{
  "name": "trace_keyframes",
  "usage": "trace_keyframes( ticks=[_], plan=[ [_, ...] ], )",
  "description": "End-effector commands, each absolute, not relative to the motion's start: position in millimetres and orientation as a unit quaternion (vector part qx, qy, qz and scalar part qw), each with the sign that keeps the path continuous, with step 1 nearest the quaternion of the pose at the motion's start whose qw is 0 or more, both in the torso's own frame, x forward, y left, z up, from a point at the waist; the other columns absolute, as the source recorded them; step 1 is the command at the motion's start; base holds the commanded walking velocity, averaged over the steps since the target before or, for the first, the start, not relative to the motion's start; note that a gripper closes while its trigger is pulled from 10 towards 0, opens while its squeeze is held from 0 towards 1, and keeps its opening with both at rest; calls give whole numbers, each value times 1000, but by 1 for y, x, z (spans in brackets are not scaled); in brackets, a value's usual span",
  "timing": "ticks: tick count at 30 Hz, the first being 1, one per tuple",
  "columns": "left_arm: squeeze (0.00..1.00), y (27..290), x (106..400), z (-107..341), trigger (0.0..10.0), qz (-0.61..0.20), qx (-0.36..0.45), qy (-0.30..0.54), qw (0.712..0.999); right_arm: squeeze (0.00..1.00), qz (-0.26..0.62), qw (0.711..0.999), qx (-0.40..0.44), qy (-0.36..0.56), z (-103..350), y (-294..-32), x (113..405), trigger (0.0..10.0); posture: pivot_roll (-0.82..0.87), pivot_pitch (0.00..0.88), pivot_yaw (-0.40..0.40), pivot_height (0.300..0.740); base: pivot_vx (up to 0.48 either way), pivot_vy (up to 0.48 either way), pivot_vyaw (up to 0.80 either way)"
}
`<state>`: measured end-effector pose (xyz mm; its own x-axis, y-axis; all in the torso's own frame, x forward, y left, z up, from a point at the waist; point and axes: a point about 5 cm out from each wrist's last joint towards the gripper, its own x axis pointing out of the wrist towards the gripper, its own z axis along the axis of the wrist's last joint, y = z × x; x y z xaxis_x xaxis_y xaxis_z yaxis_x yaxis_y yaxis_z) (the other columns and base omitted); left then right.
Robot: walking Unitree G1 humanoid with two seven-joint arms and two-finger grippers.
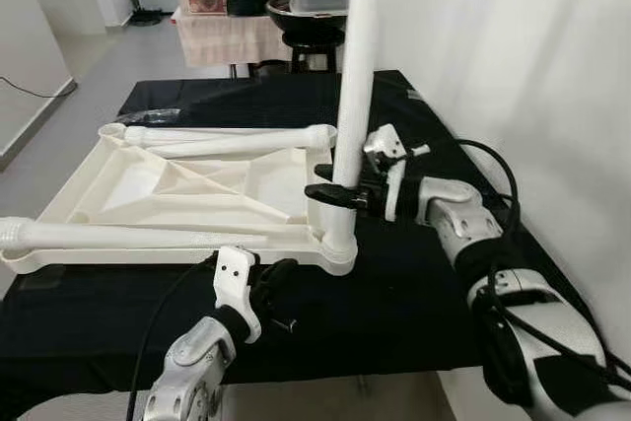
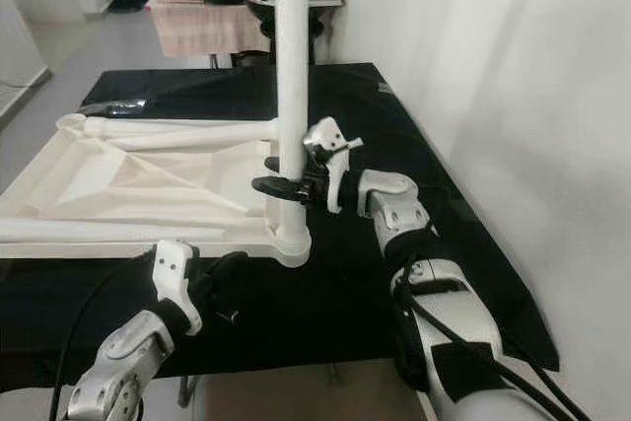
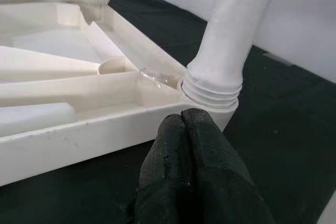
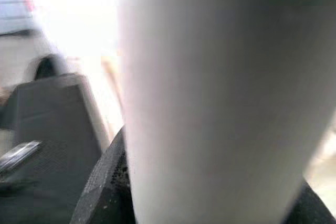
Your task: Building children table
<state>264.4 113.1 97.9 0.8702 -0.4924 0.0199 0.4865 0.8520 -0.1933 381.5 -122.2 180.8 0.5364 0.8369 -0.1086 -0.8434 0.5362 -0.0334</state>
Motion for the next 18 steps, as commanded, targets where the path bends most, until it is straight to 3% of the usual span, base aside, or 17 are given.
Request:
trace_keyframes(
  ticks=[1, 2, 3, 6, 12, 13, 15, 16, 18],
  plan=[
    [0, 112, 261, 97, 10000, -257, -98, 21, 961, 0, 240, 957, -31, 160, 113, -145, 372, 0, 56, 0, -67, 740, 0, 0, 0],
    [0, 114, 260, 97, 10000, -257, -98, 21, 961, 0, 140, 973, -21, 182, 95, -150, 358, 0, 54, 0, -65, 740, 0, 0, 0],
    [0, 115, 259, 97, 10000, -257, -98, 21, 961, 0, 102, 977, -7, 186, 86, -144, 339, 0, 58, 0, -55, 740, 0, 0, 0],
    [0, 118, 259, 97, 10000, -256, -96, 23, 962, 0, 104, 978, 10, 179, 88, -124, 315, 0, 27, 0, -35, 740, 0, 0, 0],
    [0, 120, 261, 96, 10000, -264, -99, 28, 959, 0, 115, 984, -17, 137, 101, -111, 327, 0, 28, 0, -25, 740, 0, 0, 0],
    [0, 120, 262, 97, 10000, -263, -96, 27, 960, 0, 136, 981, -9, 135, 103, -102, 333, 10000, 41, 0, -27, 740, 0, 0, 0],
    [0, 121, 262, 97, 10000, -262, -94, 27, 960, 0, 140, 981, -6, 136, 107, -96, 333, 10000, 41, 0, -27, 740, 0, 0, 0],
    [0, 121, 262, 97, 10000, -256, -94, 26, 962, 1000, 183, 975, 7, 125, 116, -85, 333, 10000, 47, 0, -27, 740, 0, 0, 0],
    [0, 121, 262, 98, 10000, -254, -94, 25, 962, 1000, 211, 971, 14, 116, 121, -81, 335, 10000, 47, 0, -27, 740, 0, 0, 0]
  ],
)
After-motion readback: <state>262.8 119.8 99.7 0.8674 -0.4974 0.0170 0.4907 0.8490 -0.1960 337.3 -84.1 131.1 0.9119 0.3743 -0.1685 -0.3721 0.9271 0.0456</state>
